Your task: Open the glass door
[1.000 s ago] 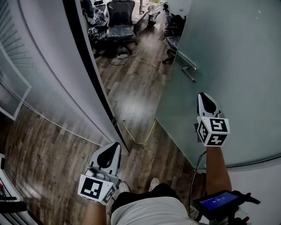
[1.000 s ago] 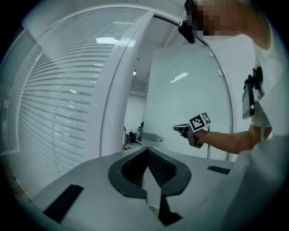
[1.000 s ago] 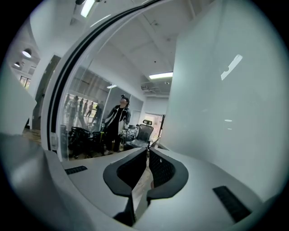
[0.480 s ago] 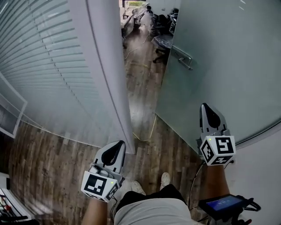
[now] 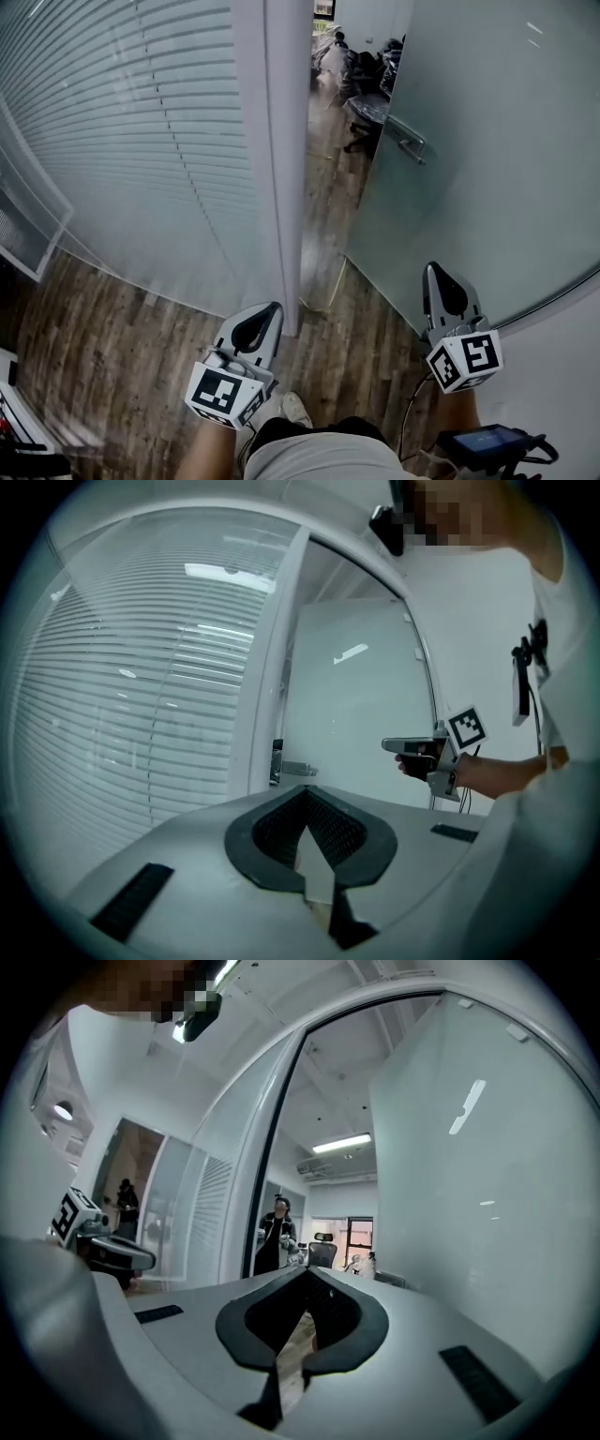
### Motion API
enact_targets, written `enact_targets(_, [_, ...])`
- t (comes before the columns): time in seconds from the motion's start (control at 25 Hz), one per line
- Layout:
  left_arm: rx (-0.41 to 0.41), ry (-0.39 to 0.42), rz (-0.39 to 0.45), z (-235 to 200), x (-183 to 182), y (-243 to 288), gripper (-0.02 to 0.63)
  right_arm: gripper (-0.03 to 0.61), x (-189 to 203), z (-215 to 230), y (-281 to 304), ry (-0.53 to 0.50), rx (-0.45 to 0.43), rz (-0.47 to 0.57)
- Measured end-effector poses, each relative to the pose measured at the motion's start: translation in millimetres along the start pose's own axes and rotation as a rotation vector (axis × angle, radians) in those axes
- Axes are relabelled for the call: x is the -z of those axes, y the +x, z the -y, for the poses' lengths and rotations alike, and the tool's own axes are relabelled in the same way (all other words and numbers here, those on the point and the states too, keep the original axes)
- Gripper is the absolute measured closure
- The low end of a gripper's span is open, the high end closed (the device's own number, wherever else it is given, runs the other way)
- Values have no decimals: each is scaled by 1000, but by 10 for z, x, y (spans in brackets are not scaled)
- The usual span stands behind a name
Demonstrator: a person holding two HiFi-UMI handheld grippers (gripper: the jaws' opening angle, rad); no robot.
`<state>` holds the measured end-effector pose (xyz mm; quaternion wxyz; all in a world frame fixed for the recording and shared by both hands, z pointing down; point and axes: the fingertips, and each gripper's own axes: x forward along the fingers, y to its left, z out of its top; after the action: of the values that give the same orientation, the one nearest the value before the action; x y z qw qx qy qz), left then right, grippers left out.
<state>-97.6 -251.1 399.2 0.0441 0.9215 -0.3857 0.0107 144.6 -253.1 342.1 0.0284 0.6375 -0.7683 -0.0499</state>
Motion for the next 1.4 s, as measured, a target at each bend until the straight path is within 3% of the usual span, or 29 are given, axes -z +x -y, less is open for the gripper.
enact_targets(0.2, [-44,11,25,217,96,-189,614,575,175,-195,-366,0,-72,23])
enact_targets(0.48, [-95,14,30,714,-67,-441,614,575,21,-132,-914,12,-129,33])
enact_targets(0.68, [-130,7,31,951,-355,-594,614,575,-346,-94,-1155,7,-173,42])
enact_targets(0.92, [-160,13,34,1293,-405,-892,614,575,-381,-139,-1555,33,-205,45])
enact_targets(1.4, [-194,27,54,1372,-583,-1377,614,577,-485,-479,-1812,51,-251,58])
